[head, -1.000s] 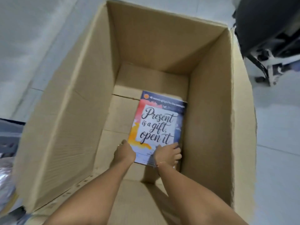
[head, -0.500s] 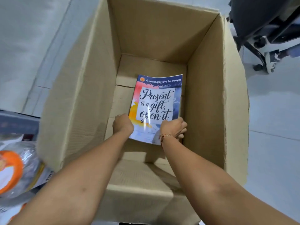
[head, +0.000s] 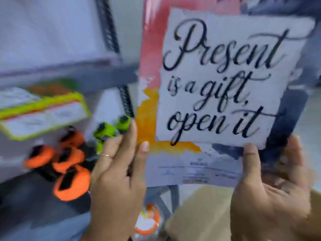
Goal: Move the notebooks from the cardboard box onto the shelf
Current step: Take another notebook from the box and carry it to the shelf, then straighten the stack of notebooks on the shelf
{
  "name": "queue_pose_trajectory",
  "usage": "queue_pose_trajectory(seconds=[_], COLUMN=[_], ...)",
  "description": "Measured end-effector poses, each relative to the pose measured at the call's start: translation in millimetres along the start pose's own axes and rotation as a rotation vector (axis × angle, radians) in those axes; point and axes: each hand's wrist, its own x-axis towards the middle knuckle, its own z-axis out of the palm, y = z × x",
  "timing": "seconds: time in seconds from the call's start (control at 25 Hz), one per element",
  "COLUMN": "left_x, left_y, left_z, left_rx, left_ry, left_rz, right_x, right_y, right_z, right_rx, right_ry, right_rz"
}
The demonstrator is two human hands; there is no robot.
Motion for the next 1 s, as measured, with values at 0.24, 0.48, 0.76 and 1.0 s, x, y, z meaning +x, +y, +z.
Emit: queue_pose_trajectory(seconds=[0.24, 0.48, 0.76, 1.0], left_x=[129.2, 204.0, 199.6, 164.0], left_y=[-41.2, -91.3, -95.3, -74.7], left_z=[-142.4, -139.2, -150.2, -172.9], left_rx=[0.380, 0.627, 0.548, 0.306], left_ry=[0.256, -0.044, -0.265, -0.328], left_rz=[-0.191, -0.500, -0.649, -0.478], right_x=[10.5, 22.4, 17.6, 42.9], right_y=[-143.8, -173.9, -163.0, -138.4], right_z=[140.4, 254.2, 254.1, 199.5], right_rx=[0.153, -0.356, -0.478, -0.254], right_ry=[-0.506, -1.080, -1.222, -1.426], right_rz=[-0.393, -0.341, -0.336, -0.375])
